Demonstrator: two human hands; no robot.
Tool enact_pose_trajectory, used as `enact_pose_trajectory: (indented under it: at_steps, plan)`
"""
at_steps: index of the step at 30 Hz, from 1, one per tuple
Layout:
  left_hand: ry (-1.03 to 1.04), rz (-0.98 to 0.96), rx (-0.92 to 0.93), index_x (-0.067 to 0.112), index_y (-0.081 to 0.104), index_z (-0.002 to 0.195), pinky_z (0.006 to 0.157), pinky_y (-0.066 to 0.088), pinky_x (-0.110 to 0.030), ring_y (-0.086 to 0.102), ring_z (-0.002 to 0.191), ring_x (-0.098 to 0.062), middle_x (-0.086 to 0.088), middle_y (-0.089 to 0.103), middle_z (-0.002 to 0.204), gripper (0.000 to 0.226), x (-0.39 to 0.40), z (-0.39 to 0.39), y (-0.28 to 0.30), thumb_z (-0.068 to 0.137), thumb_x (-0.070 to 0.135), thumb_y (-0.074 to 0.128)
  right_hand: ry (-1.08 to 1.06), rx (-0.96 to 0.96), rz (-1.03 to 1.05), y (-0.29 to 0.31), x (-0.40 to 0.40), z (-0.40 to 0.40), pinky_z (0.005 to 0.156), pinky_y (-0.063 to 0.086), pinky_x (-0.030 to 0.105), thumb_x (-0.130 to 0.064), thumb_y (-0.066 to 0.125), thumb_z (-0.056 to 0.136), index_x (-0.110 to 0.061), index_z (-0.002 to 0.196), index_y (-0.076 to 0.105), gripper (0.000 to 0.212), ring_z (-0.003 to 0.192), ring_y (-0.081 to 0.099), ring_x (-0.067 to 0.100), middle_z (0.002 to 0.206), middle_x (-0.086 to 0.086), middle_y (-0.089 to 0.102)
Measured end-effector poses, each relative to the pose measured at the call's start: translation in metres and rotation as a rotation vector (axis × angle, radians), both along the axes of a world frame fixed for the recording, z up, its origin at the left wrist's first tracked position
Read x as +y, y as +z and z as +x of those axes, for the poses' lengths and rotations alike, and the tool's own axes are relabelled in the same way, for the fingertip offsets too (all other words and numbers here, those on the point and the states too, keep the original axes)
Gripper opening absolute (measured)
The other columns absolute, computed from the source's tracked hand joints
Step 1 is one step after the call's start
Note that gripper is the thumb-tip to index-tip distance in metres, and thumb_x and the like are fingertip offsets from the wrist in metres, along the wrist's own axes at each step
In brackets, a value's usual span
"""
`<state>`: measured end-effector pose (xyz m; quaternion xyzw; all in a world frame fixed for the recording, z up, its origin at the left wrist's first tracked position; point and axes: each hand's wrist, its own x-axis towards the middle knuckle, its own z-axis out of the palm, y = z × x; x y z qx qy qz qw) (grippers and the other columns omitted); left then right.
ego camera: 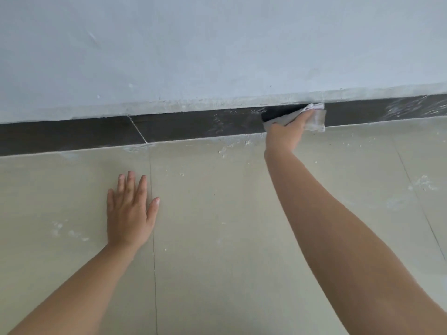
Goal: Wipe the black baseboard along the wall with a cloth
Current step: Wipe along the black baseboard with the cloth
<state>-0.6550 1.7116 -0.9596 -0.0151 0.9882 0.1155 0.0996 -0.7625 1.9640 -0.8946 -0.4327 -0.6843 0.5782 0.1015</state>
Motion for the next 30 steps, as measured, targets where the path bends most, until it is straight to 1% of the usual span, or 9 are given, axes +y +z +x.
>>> enact_pose_trajectory:
  at_steps: [5,10,13,15,16,21,25,27,30]
  plan:
    - [-0.003,-0.028,-0.012,0.001,0.035,0.135,0.11,0.013,-0.05,0.018,0.138,-0.037,-0.023,0.027,0.146,0.085,-0.005,0.0,-0.008,0.074,0.052,0.004,0.105,0.022,0.003,0.007,-0.038,0.003,0.065,0.034,0.012,0.005,0.039,0.087,-0.026,0.147,0.0,0.078,0.087,0.044,0.016,0.142,0.002,0.036]
    - [-0.003,-0.013,-0.01,0.003,0.04,0.133,0.109,0.017,-0.051,0.025,0.136,-0.037,-0.022,0.032,0.144,0.08,-0.005,0.0,-0.008,0.076,0.05,0.008,0.23,-0.043,-0.106,-0.001,-0.082,0.006,0.095,0.044,0.041,-0.001,0.038,0.09,-0.029,0.146,-0.006,0.076,0.108,0.052,0.031,0.139,0.007,0.037]
    - [0.002,-0.01,-0.016,0.006,0.039,0.134,0.11,0.015,-0.048,0.024,0.137,-0.033,-0.018,0.03,0.146,0.081,-0.004,0.0,-0.009,0.075,0.051,0.006,0.247,-0.119,-0.125,-0.012,-0.074,0.006,0.077,0.048,0.033,-0.001,0.038,0.089,-0.028,0.146,-0.006,0.077,0.078,0.054,0.025,0.113,0.007,0.051]
    - [0.007,-0.023,-0.025,0.011,0.033,0.138,0.112,0.009,-0.042,0.017,0.14,-0.028,-0.013,0.024,0.149,0.084,-0.004,-0.001,-0.01,0.073,0.053,0.0,0.214,-0.163,-0.181,-0.016,-0.061,0.005,0.056,0.04,0.025,0.004,0.036,0.087,-0.029,0.146,-0.004,0.079,0.057,0.041,0.015,0.079,0.002,0.045]
    - [0.011,-0.031,-0.029,0.013,0.029,0.14,0.113,0.006,-0.04,0.014,0.141,-0.025,-0.011,0.02,0.151,0.086,-0.005,-0.001,-0.009,0.071,0.053,-0.003,0.198,-0.184,-0.201,-0.017,-0.055,0.004,0.051,0.034,0.022,0.005,0.036,0.086,-0.029,0.146,-0.003,0.079,0.054,0.037,0.012,0.074,-0.001,0.04]
    - [0.012,-0.043,-0.028,0.017,0.024,0.142,0.114,0.002,-0.037,0.008,0.142,-0.022,-0.007,0.015,0.153,0.086,-0.007,0.0,-0.01,0.069,0.053,-0.007,0.115,-0.192,-0.174,-0.013,-0.029,0.001,0.048,0.03,0.02,0.009,0.035,0.086,-0.026,0.147,0.0,0.078,0.058,0.037,0.008,0.099,0.0,0.043]
    - [0.014,-0.038,-0.021,0.017,0.025,0.141,0.113,0.003,-0.037,0.01,0.142,-0.022,-0.007,0.017,0.152,0.085,-0.009,0.001,-0.011,0.07,0.053,-0.005,0.147,-0.2,-0.205,-0.011,-0.038,0.003,0.059,0.038,0.026,0.007,0.037,0.087,-0.022,0.147,0.005,0.074,0.063,0.043,0.015,0.084,-0.002,0.044]
    - [0.009,-0.043,-0.025,0.018,0.024,0.142,0.113,0.003,-0.036,0.009,0.142,-0.021,-0.006,0.015,0.153,0.086,-0.009,0.001,-0.011,0.07,0.054,-0.006,0.192,-0.213,-0.236,-0.008,-0.053,0.005,0.054,0.036,0.023,0.007,0.035,0.087,-0.025,0.147,0.002,0.075,0.058,0.04,0.011,0.074,-0.004,0.04]
    - [0.009,-0.045,-0.029,0.018,0.023,0.142,0.113,0.003,-0.035,0.008,0.142,-0.02,-0.005,0.014,0.153,0.086,-0.009,0.0,-0.012,0.069,0.054,-0.007,0.24,-0.195,-0.315,-0.005,-0.076,0.005,0.059,0.035,0.022,-0.003,0.033,0.093,-0.031,0.146,-0.001,0.069,0.058,0.036,0.006,0.076,-0.007,0.04]
